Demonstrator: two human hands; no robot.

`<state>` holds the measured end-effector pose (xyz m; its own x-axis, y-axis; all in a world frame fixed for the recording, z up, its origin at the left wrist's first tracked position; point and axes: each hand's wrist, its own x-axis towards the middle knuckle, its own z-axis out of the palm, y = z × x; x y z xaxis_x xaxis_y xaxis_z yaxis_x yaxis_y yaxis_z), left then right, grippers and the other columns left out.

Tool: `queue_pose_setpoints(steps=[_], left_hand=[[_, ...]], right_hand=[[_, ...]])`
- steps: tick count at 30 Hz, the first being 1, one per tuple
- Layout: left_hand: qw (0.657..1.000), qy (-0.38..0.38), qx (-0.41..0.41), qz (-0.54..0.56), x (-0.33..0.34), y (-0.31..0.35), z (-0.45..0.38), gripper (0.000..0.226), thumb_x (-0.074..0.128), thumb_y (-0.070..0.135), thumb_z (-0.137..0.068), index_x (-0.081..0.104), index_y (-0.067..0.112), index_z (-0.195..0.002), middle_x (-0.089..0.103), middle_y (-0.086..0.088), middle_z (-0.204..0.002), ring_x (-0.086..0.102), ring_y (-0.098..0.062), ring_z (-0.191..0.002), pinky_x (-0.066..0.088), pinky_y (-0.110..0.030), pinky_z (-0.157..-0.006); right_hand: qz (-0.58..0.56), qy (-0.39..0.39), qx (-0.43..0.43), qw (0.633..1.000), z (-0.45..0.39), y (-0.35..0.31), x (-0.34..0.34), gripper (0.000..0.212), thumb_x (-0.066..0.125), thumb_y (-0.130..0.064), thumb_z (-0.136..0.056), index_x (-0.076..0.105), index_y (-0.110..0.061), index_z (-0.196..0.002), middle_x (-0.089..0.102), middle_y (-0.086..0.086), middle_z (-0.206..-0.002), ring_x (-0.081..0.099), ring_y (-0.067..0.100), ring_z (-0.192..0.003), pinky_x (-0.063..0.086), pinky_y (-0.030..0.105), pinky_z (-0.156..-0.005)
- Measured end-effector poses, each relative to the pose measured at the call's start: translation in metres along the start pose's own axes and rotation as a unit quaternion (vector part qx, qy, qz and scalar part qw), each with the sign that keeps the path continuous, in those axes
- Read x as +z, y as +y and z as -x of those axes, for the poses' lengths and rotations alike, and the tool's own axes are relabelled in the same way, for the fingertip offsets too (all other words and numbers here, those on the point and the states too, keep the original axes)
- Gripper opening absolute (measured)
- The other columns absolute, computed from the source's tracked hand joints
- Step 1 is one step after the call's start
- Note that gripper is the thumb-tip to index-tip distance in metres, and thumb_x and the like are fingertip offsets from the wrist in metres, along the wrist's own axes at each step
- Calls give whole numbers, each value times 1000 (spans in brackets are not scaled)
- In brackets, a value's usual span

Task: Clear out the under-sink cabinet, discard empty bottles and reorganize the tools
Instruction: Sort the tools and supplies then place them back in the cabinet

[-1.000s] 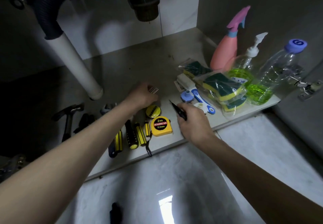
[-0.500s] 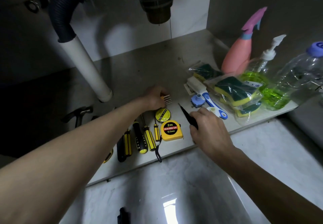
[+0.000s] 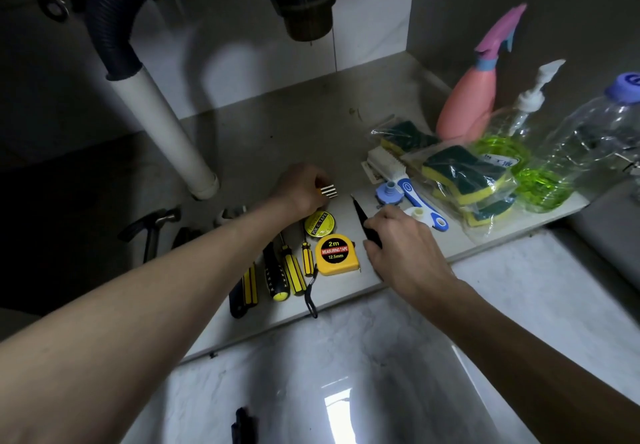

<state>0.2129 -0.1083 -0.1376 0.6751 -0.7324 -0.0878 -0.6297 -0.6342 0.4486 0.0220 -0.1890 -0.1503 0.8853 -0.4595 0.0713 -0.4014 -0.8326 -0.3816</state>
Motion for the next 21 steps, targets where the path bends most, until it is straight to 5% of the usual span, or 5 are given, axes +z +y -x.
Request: queue_pose_setpoints(steps=[9,12,17,21], left_hand=[[1000,16,6,21,-1,0,10,35,68,9,-86,69,16,-120,68,-5,-119,61,-21,-109,49,-29,-88],[989,109,-19,98,-10,8,31,33,65,14,-89,67,17,-122,66,-3,-122,61,-18,-111,48,-26,-93],[939,264,-9,218,-14,14,137,19,64,16,-85,72,22,-100,71,5,-89,61,-1,-78,47,-16,-73],[932,206,-108,278,22,-1,234,6,65,22,-90,70,26,-89,68,8,-78,60,-1,-69,48,-16,-61]], right_hand=[[-17,5,-1,1000,-2,0,4,30,62,-27,-98,66,-13,-124,57,2,-124,60,21,-104,44,28,-81],[-19,2,3,1000,3,1,2,32,60,-29,-98,65,-16,-126,55,0,-126,59,23,-107,44,31,-80],[-44,68,2,997,30,2,-3,25,60,-32,-94,67,-25,-117,59,-5,-115,60,22,-102,43,31,-72],[-175,130,-17,976,71,-6,5,17,60,-23,-96,72,-20,-108,67,-5,-98,62,13,-81,50,31,-71]])
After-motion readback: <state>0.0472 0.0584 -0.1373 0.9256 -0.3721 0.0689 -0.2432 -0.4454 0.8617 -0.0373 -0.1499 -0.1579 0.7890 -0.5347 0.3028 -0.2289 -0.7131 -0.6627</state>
